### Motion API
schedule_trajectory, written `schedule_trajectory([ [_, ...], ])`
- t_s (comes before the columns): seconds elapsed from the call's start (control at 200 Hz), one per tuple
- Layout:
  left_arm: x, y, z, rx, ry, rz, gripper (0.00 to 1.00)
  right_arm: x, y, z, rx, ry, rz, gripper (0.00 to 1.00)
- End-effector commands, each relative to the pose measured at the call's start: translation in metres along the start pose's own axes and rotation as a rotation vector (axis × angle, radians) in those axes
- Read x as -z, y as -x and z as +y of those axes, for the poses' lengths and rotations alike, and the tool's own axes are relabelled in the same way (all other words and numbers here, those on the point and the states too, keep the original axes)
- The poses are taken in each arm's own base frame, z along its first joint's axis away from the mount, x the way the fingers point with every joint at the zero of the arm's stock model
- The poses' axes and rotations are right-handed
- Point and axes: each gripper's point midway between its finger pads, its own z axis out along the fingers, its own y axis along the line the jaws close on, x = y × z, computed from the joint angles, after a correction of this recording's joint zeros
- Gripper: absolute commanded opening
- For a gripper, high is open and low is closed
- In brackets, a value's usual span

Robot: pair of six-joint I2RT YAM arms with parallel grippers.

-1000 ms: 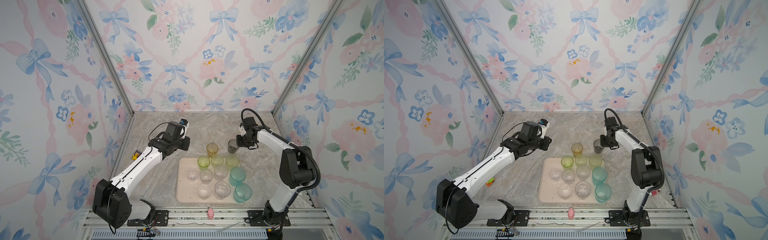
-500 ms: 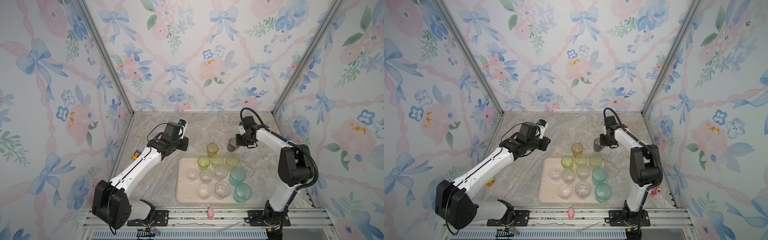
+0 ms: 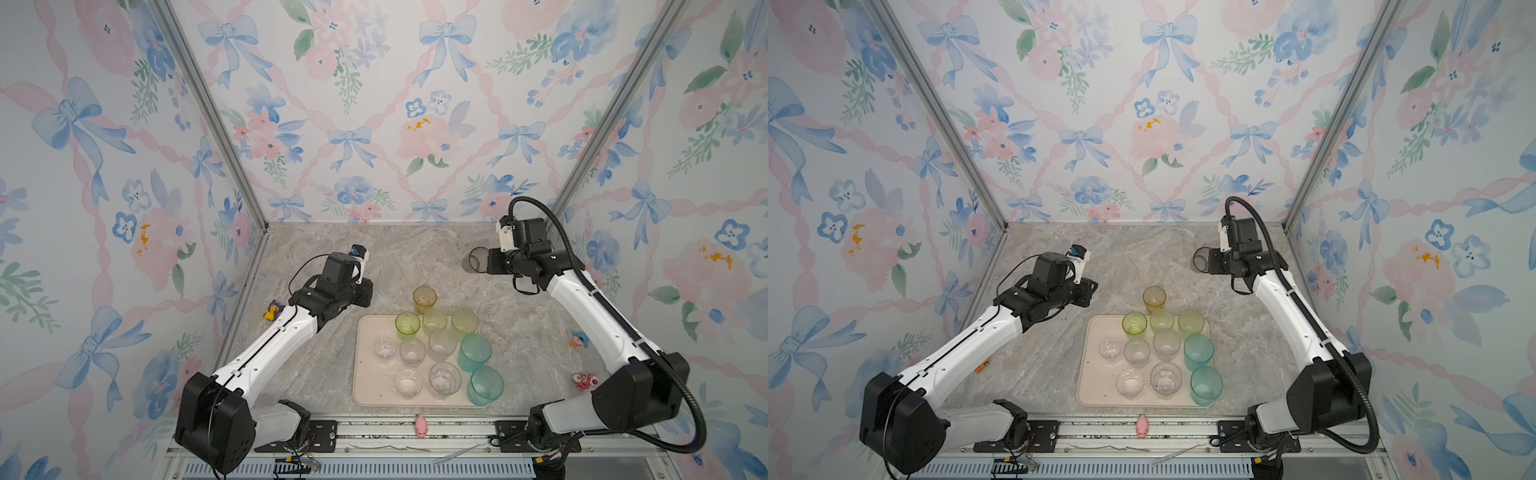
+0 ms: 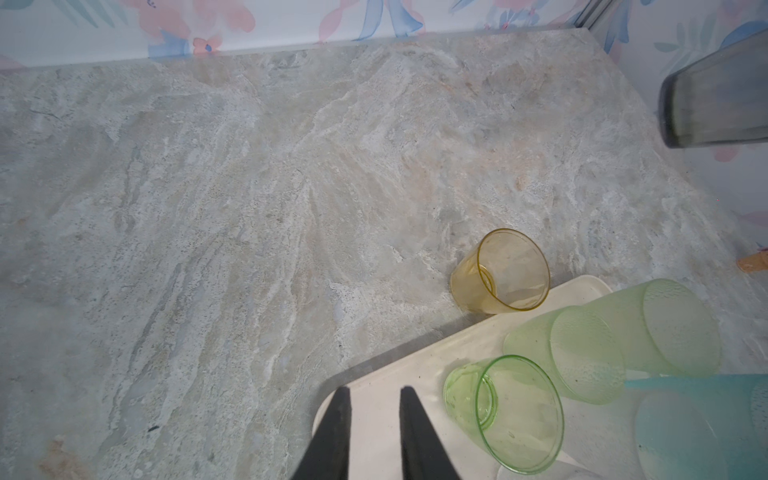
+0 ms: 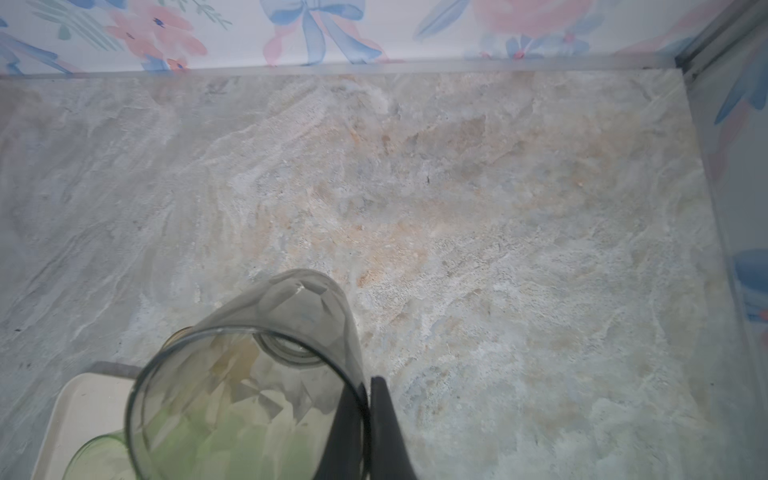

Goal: Place the glasses into the tray
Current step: 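Lift the grey cup with the right gripper and carry it over the tray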

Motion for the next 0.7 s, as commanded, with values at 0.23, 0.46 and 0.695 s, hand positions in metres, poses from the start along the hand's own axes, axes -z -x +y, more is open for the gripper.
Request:
schedule_trajectory([
  [0.23,0.032,0.03,0.04,0.167,0.027,-0.173,0.27,0.099,-0.04,0.156,0.443,0.357,-0.047,0.0],
  [0.46,0.054,0.036,0.047,0.182,0.028,-0.233,0.28,0.115,-0.108,0.237,0.658,0.521,0.055,0.0],
  [0.695,0.058,0.036,0.044,0.184,0.003,-0.237,0.29,0.107,-0.17,0.293,0.808,0.603,0.183,0.0],
])
